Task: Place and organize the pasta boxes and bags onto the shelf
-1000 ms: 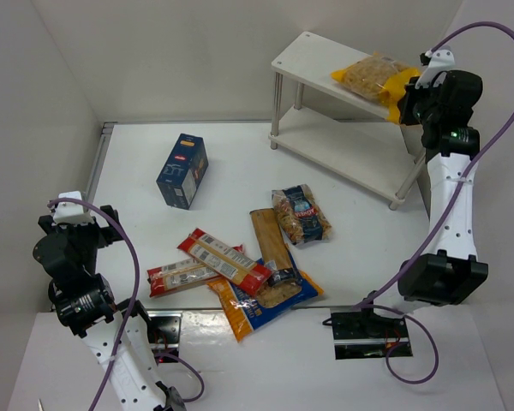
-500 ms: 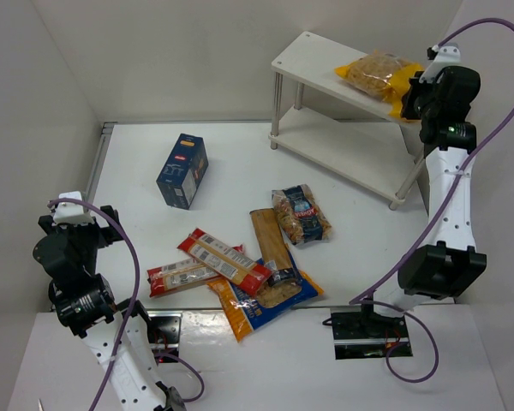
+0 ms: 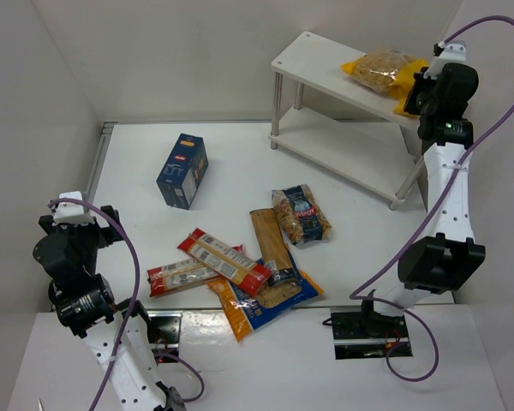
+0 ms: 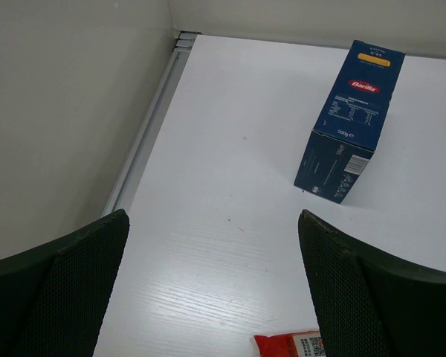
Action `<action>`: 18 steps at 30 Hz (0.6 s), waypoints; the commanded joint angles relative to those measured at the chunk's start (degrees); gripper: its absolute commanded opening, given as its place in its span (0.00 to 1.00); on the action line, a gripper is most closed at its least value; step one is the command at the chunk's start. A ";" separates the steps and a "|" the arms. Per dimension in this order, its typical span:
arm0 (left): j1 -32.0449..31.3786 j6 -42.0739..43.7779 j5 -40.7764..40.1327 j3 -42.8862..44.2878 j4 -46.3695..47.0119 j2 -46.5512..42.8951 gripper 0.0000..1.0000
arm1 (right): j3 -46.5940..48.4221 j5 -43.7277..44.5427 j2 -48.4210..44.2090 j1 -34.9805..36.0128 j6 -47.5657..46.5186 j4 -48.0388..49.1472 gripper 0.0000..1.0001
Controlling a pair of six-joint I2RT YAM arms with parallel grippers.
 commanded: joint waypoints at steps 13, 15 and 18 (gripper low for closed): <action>0.46 1.00 1.10 0.42 1.77 -0.76 1.00 | -4.53 -3.61 -5.18 -0.39 -3.61 -2.78 0.81; 0.46 1.00 1.10 0.42 1.77 -0.76 1.00 | -5.75 -4.23 -6.76 -0.39 -4.13 -3.48 0.84; 0.46 1.00 1.10 0.42 1.77 -0.76 1.00 | -7.42 -4.23 -9.13 -0.39 -4.13 -3.48 0.85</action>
